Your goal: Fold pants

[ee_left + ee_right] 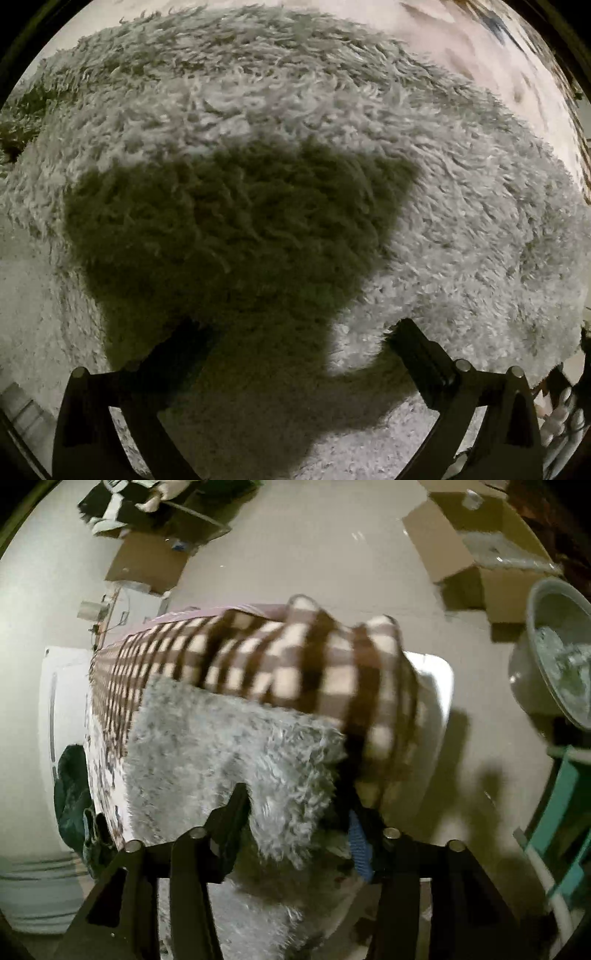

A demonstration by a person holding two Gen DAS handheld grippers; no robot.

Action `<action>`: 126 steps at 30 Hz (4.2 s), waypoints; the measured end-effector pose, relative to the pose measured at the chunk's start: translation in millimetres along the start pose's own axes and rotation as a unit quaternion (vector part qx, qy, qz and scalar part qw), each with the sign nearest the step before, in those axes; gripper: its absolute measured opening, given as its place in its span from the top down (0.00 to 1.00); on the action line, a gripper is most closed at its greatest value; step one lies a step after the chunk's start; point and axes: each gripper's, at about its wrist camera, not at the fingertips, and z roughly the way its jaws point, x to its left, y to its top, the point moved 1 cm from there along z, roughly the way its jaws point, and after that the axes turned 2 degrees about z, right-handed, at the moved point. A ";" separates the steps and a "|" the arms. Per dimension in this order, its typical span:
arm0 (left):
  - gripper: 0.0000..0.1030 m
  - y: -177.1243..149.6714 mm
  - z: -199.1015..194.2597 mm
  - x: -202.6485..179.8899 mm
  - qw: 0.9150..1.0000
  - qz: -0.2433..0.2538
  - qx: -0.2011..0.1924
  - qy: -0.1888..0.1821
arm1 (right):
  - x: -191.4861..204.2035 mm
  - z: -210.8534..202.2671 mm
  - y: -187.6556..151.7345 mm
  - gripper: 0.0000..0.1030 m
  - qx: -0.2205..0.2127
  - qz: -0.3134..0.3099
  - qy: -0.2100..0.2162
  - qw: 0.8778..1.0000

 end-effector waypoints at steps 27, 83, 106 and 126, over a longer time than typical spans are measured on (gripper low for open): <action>0.00 -18.7 -12.2 15.5 1.000 -0.008 -0.003 0.009 | 16.6 29.5 -26.6 0.52 0.002 -0.054 0.104 0.993; 0.00 -70.0 -124.8 137.7 0.992 -0.042 -0.104 -0.057 | 191.2 30.3 -372.7 0.20 0.132 -0.440 -0.030 0.888; 0.91 -117.7 -114.3 222.8 0.971 -0.155 -0.118 -0.137 | 197.8 55.2 -312.9 0.19 0.139 -0.423 -0.082 0.891; 0.46 -152.9 -115.2 320.8 0.948 -0.258 -0.154 -0.100 | 302.8 179.1 -479.4 0.18 0.287 -0.512 -0.091 0.804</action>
